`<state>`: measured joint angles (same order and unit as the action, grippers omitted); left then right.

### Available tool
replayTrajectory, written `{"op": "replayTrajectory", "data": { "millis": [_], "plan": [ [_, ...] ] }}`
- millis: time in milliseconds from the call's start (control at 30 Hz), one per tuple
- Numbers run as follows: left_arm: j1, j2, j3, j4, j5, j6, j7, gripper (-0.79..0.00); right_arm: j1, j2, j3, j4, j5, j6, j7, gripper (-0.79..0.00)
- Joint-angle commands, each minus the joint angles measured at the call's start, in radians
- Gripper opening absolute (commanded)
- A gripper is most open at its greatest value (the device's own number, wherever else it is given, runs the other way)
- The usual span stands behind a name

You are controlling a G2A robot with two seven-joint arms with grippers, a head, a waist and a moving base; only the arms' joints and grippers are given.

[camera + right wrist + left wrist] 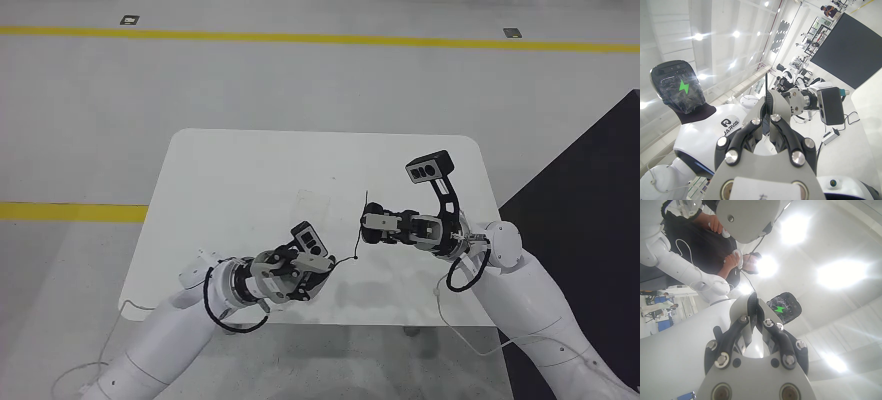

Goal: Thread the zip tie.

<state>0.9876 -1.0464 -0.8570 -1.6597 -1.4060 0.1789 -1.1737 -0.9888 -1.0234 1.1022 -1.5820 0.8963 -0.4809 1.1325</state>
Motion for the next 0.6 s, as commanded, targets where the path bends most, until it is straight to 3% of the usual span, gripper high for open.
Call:
{"op": "replayTrajectory", "data": {
  "millis": [0,567],
  "plan": [
    [0.002,-0.003,-0.004,0.002,0.002,0.002,-0.001,-0.785,0.000,0.000,0.000,0.000,0.000,0.000,0.000,-0.785],
    [0.030,-0.024,-0.035,0.002,0.039,0.046,-0.005,-0.785,0.000,0.000,0.000,0.000,0.000,0.000,0.000,-0.785]
  ]
}}
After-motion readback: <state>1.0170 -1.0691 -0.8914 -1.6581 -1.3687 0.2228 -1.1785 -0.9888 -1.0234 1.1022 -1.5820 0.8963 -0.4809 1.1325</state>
